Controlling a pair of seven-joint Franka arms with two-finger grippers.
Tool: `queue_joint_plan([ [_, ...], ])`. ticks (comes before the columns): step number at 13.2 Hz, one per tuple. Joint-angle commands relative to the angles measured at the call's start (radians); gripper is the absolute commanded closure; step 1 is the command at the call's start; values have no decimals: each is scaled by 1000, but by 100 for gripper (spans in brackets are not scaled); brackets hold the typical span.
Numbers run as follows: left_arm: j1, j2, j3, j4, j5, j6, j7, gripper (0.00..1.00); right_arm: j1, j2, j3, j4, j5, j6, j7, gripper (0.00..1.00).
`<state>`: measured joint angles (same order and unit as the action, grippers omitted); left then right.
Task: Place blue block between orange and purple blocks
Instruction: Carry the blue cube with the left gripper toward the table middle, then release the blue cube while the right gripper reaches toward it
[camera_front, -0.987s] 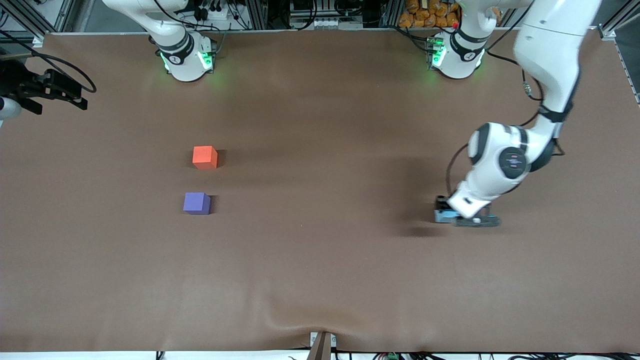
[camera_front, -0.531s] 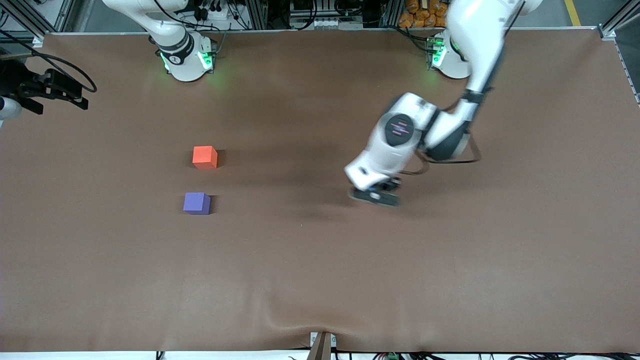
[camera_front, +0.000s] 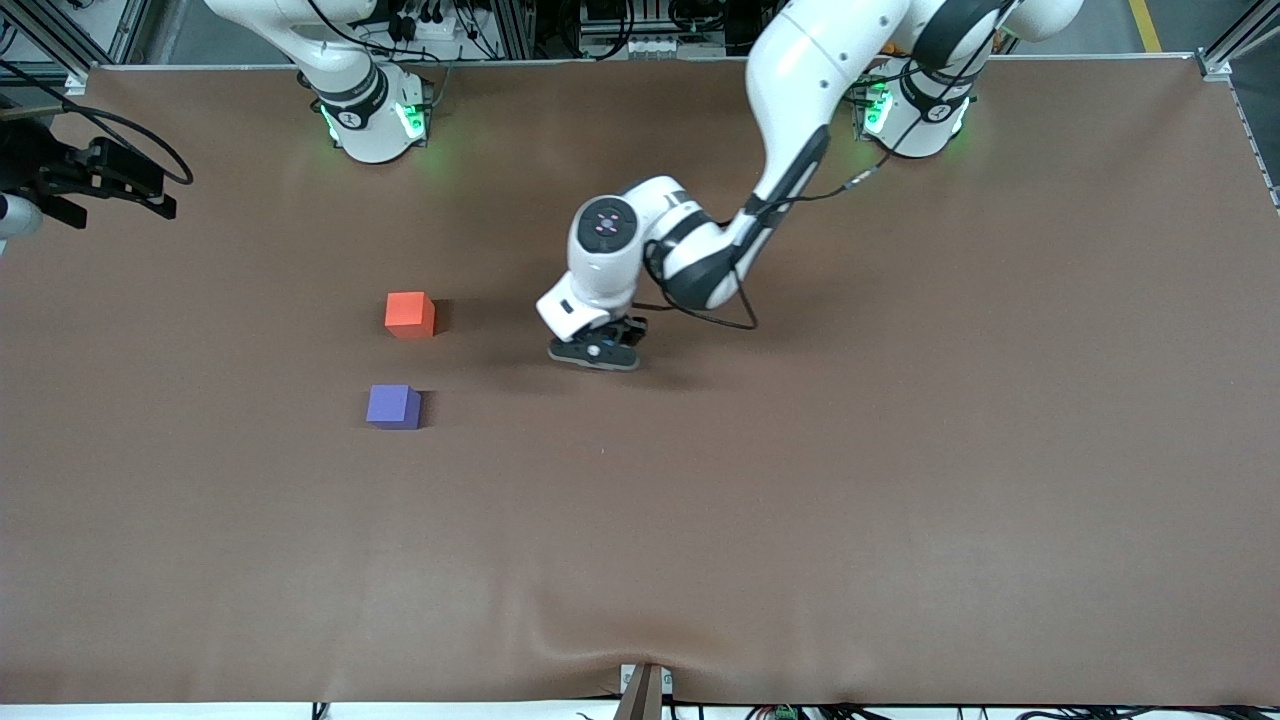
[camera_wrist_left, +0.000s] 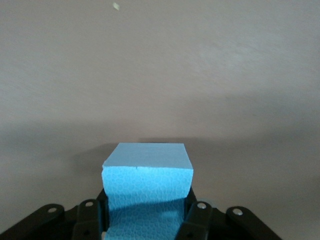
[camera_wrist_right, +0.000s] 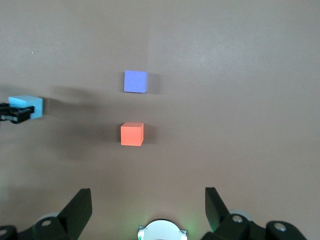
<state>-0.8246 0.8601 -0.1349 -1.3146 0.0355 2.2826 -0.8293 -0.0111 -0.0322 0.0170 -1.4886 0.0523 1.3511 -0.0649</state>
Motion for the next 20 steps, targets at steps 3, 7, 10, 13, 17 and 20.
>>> queue_joint_plan([
  [3,-42,45,17,61,0,6,-143,1,-13,-18,4,-15,12,-3,-12,0],
  [7,-48,-7,18,60,9,-14,-191,0,-6,-2,4,-7,9,-15,-13,0],
  [10,1,-123,43,49,17,-118,-186,0,-15,136,6,2,-48,-10,-15,0],
  [13,158,-300,63,31,18,-350,-174,0,6,195,7,-12,-43,-7,-9,0],
  [17,401,-458,63,32,18,-518,-47,0,155,316,11,-15,-31,136,-7,0],
  [20,571,-548,55,29,17,-647,213,0,267,388,11,-18,-31,242,-1,0],
])
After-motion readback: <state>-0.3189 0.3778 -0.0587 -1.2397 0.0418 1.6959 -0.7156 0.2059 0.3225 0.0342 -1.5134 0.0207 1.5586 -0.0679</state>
